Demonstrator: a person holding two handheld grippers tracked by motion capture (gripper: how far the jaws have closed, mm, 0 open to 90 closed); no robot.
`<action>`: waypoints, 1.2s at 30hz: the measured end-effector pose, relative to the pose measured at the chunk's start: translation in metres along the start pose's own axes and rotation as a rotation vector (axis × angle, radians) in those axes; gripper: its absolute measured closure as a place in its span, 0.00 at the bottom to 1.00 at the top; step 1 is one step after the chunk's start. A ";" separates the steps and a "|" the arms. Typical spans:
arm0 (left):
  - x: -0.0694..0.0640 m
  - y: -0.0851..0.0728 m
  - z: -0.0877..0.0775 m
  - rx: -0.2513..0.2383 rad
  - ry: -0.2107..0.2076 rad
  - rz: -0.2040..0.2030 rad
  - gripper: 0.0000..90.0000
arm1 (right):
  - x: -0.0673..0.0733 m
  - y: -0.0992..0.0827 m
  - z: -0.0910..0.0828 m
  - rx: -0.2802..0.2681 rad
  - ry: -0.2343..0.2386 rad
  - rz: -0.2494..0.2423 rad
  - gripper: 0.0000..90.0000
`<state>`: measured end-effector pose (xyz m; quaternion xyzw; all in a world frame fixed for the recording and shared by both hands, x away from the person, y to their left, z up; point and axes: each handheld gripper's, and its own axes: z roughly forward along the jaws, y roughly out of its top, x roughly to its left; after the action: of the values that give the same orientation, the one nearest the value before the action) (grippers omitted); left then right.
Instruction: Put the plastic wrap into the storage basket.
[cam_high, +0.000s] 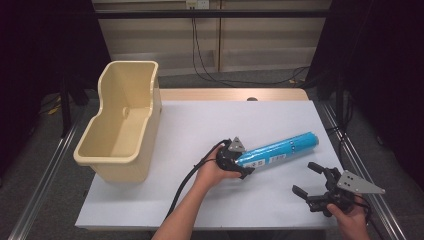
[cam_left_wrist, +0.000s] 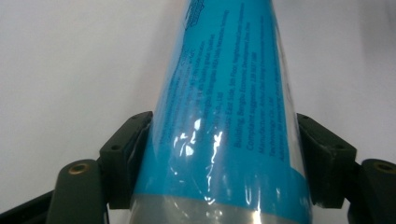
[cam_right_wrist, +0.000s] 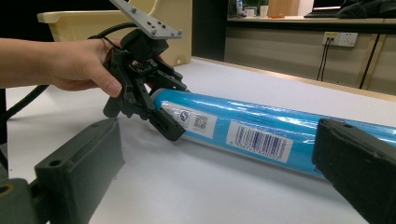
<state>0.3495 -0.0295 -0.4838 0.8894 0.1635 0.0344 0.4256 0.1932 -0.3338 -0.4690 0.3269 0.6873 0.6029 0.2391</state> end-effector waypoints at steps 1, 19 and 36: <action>0.000 0.000 0.000 0.000 0.000 0.000 0.32 | 0.000 0.000 0.000 0.000 0.000 0.000 0.02; 0.002 -0.028 -0.052 0.111 -0.004 0.035 0.35 | -0.003 -0.001 0.000 0.002 -0.001 0.002 0.02; 0.005 -0.090 -0.133 0.115 0.021 -0.058 0.34 | -0.003 -0.001 0.008 0.006 0.009 0.006 0.02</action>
<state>0.3040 0.1237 -0.4694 0.9070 0.1952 0.0219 0.3726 0.2007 -0.3303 -0.4712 0.3272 0.6892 0.6030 0.2332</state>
